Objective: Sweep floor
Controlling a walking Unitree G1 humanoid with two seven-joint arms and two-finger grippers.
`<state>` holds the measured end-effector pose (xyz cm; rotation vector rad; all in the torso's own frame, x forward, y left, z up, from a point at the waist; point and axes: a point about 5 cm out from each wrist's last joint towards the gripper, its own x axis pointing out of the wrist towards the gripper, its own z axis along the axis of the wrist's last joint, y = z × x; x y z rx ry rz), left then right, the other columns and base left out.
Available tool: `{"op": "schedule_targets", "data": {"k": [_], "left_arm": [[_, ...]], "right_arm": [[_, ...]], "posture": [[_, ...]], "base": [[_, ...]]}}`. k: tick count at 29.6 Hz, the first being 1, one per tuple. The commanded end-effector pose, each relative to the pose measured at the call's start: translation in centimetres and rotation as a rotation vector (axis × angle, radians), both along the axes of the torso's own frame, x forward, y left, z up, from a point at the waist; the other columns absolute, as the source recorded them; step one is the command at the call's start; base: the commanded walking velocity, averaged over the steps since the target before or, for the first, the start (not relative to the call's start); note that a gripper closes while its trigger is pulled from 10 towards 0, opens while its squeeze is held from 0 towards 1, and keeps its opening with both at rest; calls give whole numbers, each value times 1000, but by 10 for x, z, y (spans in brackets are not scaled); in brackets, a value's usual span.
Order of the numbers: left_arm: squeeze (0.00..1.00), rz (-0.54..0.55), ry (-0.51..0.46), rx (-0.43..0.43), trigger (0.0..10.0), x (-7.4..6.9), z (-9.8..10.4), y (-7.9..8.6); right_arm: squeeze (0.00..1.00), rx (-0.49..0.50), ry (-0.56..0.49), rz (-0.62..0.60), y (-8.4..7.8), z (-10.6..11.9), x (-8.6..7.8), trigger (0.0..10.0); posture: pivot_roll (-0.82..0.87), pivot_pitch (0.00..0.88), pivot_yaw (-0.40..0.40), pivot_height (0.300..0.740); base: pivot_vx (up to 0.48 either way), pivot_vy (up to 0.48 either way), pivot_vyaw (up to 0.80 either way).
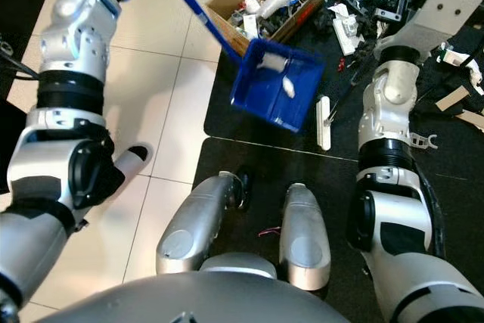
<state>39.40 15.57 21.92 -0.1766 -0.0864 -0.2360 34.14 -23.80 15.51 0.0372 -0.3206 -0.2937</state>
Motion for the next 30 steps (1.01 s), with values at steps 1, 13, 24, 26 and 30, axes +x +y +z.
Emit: {"op": "schedule_targets", "data": {"k": [1, 13, 24, 26, 30], "left_arm": [[0, 1, -57, -10, 10000, 0, 9, -5], [0, 9, -42, -6, 10000, -2, 4, -6], [0, 27, -40, -8, 10000, -1, 3, -4], [0, 28, -41, -8, 10000, -1, 3, -4], [0, 29, -41, -6, 10000, -1, 3, -3]], "right_arm": [[0, -16, -37, 5, 2, 6, -1, 10000], [0, -16, -25, 15, 4, 3, -2, 10000], [0, -19, -14, 24, 5, 2, -1, 10000], [0, -18, -13, 25, 5, 2, -1, 10000], [0, -17, -12, 27, 6, 1, -1, 10000]], "posture": [[60, 83, 77, 740], [54, 86, 77, 740], [55, 89, 73, 740], [56, 90, 72, 740], [57, 92, 72, 740]], "base": [[0, 0, 0], [284, -379, 0], [111, -50, 0], [0, 0, 0], [0, 0, 0]]}}
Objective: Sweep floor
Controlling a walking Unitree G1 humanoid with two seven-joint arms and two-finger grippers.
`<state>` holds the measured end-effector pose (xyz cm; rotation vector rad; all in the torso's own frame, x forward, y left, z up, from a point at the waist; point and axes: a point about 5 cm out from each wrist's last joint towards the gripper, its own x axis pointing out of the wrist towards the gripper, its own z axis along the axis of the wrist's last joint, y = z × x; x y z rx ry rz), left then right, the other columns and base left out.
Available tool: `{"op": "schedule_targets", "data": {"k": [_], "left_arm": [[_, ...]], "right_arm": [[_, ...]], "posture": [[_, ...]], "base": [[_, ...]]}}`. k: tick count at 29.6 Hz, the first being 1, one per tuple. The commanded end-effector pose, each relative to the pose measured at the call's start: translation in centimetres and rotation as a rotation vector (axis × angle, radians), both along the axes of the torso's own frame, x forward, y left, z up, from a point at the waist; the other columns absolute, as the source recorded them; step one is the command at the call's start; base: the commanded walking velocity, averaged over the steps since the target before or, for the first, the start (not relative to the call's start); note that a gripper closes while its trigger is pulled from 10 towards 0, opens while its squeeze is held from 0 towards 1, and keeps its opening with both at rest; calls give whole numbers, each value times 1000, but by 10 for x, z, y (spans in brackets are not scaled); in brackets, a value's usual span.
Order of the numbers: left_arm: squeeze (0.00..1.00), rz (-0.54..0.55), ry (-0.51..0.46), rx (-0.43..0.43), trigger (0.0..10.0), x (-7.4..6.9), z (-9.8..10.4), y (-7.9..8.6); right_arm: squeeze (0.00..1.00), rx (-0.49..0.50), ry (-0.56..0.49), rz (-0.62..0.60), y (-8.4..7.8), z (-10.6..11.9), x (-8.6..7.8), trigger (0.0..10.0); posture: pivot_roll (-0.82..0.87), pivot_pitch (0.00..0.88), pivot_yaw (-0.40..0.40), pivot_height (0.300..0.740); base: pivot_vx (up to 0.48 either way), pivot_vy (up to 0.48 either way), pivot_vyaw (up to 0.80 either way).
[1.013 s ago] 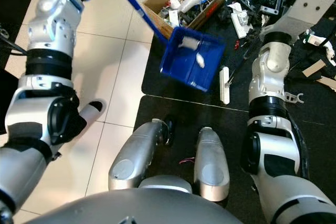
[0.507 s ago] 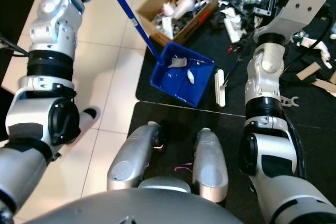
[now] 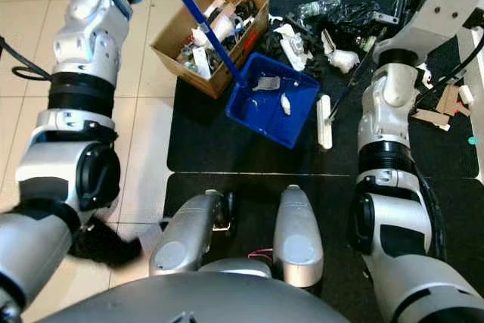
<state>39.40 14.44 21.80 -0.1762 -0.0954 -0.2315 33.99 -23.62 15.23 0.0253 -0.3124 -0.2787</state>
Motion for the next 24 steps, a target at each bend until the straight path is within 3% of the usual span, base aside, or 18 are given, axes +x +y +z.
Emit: {"op": "schedule_targets", "data": {"k": [1, 13, 18, 22, 24], "left_arm": [[0, 24, -33, -5, 10000, -1, 5, 8], [0, 49, -41, -14, 10000, 3, 13, 13], [0, 52, -2, -41, 10000, 5, 12, 15], [0, 73, 90, -95, 10000, 5, 1, 18], [0, 135, 157, -180, 10000, 5, -5, 27]], "right_arm": [[0, -4, -21, 14, 4, 4, 1, 10000], [0, 2, -18, 14, 4, 3, 0, 10000], [0, -5, -27, 31, 7, 4, 0, 10000], [0, -35, -47, 53, 12, 7, 0, 10000], [0, -62, -71, 62, 15, 12, 1, 10000]], "posture": [[57, 92, 72, 740], [58, 94, 74, 740], [58, 93, 75, 740], [61, 84, 74, 740], [63, 82, 72, 740]], "base": [[0, 0, 0], [0, 0, 0], [0, 0, 0], [0, 0, 0], [0, 0, 0]]}}
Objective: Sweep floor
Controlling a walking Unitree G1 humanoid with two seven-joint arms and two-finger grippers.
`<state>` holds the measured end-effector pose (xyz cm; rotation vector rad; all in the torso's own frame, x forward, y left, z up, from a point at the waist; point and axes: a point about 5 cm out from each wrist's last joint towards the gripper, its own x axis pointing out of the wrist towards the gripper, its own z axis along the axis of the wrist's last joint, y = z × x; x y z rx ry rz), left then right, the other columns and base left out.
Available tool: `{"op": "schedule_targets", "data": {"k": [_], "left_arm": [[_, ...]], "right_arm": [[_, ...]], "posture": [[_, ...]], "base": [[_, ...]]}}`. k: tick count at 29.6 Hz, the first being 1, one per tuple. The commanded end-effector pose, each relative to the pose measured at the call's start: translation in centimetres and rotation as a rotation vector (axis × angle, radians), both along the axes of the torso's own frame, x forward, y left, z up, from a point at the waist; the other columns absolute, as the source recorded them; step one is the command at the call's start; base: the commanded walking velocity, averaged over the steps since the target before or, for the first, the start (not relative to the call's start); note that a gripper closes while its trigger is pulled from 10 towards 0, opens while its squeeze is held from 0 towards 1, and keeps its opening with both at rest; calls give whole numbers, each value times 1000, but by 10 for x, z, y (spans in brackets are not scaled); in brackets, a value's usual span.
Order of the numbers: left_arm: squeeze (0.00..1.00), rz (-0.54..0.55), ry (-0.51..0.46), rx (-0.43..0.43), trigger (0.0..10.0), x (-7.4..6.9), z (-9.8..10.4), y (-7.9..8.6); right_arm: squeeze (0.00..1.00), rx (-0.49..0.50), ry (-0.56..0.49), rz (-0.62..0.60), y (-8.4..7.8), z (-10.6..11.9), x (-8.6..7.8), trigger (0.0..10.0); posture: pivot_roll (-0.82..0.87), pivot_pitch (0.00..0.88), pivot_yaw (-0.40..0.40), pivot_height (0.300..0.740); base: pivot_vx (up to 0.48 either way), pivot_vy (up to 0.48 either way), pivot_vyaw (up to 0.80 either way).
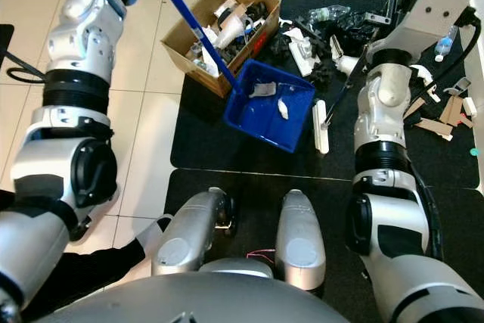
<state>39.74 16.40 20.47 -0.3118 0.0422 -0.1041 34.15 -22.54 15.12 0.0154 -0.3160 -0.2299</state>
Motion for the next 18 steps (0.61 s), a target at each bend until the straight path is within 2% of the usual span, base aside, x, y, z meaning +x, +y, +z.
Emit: {"op": "schedule_targets", "data": {"k": [1, 2, 3, 4, 6, 8, 9, 10, 11, 14, 16, 18], "left_arm": [[0, 33, -6, -53, 10000, 2, 8, 8], [0, 76, 6, -86, 10000, 2, 8, 15], [0, 76, 6, -86, 10000, 2, 8, 15], [0, 139, 5, -102, 10000, 1, 9, 27], [0, 139, 5, -102, 10000, 1, 9, 27], [0, 260, 3, -108, 10000, -4, 7, 54], [0, 260, 3, -108, 10000, -4, 7, 54], [0, 294, 3, -103, 10000, -7, 5, 62], [0, 294, 3, -103, 10000, -7, 5, 62], [0, 318, 19, -25, 10000, -17, -2, 74], [0, 318, 19, -25, 10000, -17, -2, 74], [0, 308, 34, -2, 10000, -22, -8, 72]], "right_arm": [[0, -43, -69, 16, 4, 13, -1, 10000], [0, -55, -81, 13, 4, 16, 0, 10000], [0, -55, -81, 13, 4, 16, 0, 10000], [0, -75, -86, -1, 0, 18, 0, 10000], [0, -75, -86, -1, 0, 18, 0, 10000], [0, -105, -58, -59, -14, 15, -2, 10000], [0, -105, -58, -59, -14, 15, -2, 10000], [0, -115, -43, -82, -20, 13, -4, 10000], [0, -115, -43, -82, -20, 13, -4, 10000], [0, -143, -14, -158, -35, 7, -9, 10000], [0, -143, -14, -158, -35, 7, -9, 10000], [0, -155, -9, -200, -45, 8, -12, 10000]], "posture": [[63, 82, 72, 740], [63, 80, 70, 740], [63, 80, 70, 740], [69, 76, 67, 740], [69, 76, 67, 740], [80, 73, 62, 740], [80, 73, 62, 740], [82, 73, 61, 740], [82, 73, 61, 740], [86, 71, 57, 740], [86, 71, 57, 740], [93, 70, 56, 740]], "base": [[0, 0, 0], [0, 0, 0], [0, 0, 0], [0, 0, 0], [0, 0, 0], [0, 0, 0], [0, 0, 0], [0, 0, 0], [0, 0, 0], [0, 0, 0], [0, 0, 0], [0, 0, 0]]}}
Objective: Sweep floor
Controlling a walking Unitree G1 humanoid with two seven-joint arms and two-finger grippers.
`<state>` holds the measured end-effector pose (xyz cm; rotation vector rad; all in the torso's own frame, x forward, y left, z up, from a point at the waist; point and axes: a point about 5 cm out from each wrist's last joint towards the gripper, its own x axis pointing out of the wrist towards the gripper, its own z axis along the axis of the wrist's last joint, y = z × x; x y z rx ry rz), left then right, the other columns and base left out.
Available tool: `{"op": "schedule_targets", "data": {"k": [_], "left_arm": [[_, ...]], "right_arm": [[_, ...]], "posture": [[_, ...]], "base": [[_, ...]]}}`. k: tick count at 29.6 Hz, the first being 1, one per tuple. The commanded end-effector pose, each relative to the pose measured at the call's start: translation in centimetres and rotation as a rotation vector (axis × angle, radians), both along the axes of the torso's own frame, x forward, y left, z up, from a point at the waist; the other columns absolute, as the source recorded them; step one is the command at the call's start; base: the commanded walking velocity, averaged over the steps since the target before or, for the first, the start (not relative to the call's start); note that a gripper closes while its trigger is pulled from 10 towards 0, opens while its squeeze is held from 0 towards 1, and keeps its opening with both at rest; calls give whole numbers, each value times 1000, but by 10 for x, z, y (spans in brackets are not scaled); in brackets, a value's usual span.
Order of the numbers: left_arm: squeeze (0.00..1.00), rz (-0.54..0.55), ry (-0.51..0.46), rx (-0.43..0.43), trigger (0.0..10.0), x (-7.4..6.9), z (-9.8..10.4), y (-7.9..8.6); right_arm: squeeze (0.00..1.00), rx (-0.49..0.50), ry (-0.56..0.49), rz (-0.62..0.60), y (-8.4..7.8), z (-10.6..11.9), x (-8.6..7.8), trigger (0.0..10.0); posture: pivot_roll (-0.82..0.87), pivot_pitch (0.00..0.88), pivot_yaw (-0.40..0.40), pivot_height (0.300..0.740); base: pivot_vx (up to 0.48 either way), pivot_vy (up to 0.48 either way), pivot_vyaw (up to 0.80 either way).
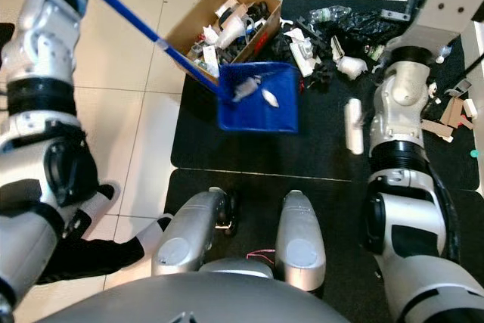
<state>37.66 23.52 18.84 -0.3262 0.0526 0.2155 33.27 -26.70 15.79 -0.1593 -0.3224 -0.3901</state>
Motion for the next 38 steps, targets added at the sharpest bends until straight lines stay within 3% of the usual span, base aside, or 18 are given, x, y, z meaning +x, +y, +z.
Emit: {"op": "schedule_targets", "data": {"k": [1, 12, 18, 20, 28, 38], "left_arm": [[0, 1, -30, 14, 10000, -3, 7, 0], [0, 45, -42, 29, 10000, -3, 2, -6], [0, 35, -65, 46, 10000, -3, 6, -9], [0, 17, -104, 94, 10000, -2, 12, -12], [0, -36, -200, 204, 10000, -2, 27, -22], [0, -55, -237, 207, 10000, -1, 33, -26]], "right_arm": [[0, -13, -20, -14, -5, 2, -3, 10000], [0, 7, -33, 58, 15, 1, 4, 10000], [0, 14, -44, 62, 15, 4, 5, 10000], [0, 27, -50, 60, 13, 6, 6, 10000], [0, 37, -46, 65, 15, 4, 7, 10000], [0, 38, -43, 69, 15, 3, 7, 10000]], "posture": [[93, 69, 55, 740], [88, 62, 51, 740], [87, 59, 50, 740], [88, 57, 50, 740], [89, 55, 50, 740], [89, 54, 54, 740]], "base": [[0, 0, 0], [0, 0, 0], [0, 0, 0], [0, 0, 0], [403, 0, 0], [480, 0, 0]]}}
